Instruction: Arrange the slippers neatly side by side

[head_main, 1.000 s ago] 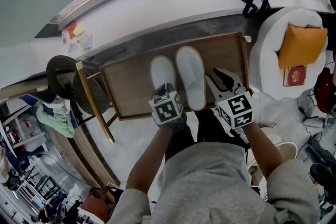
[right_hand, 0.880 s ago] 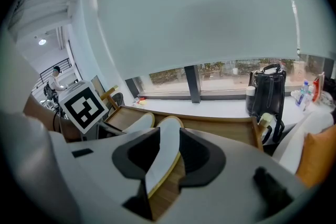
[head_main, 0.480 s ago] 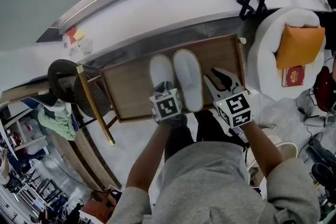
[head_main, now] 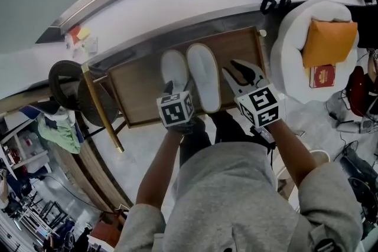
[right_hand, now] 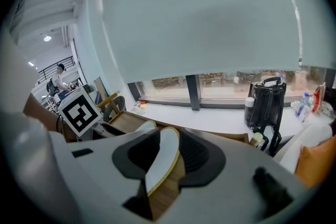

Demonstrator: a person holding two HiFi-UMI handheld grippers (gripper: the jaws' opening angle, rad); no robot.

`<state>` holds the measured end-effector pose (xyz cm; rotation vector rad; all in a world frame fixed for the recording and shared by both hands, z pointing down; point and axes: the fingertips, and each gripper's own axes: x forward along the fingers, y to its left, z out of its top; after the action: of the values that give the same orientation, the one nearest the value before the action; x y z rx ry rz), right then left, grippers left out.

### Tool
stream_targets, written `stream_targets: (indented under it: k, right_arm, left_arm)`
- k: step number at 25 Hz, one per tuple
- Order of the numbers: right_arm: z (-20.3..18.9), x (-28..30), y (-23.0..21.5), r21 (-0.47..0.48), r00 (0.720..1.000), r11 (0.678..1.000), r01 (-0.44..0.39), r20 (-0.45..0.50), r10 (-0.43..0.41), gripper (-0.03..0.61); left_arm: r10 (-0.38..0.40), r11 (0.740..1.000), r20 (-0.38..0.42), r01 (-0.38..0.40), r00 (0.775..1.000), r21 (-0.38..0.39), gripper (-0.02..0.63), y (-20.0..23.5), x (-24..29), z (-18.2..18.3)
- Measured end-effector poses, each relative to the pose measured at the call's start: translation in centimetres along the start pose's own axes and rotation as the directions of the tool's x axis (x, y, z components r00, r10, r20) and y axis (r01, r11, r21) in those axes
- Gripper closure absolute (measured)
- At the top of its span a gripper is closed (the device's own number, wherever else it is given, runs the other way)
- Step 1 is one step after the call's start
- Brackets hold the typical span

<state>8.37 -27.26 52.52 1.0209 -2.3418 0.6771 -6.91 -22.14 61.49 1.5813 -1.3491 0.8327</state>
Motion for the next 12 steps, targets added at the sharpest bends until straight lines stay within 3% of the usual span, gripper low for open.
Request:
stream_targets:
  k: [7,12]
  right_arm:
    - [2.7,-3.7,-0.7,-0.071,0.998,0.997,0.044,0.049,-0.041,0.476]
    - [4.9,-6.6,-0.5,-0.078,0.988,0.991,0.108,0.122,-0.098,0.536]
  left_arm:
    - [0.006,0.998,0.159,-0.015,0.987,0.060,0.339,0.0,-5.8,2.0]
    - [-0.020,0.990,0.319,-0.026,0.948,0.142,0.341,0.3,-10.7,3.6]
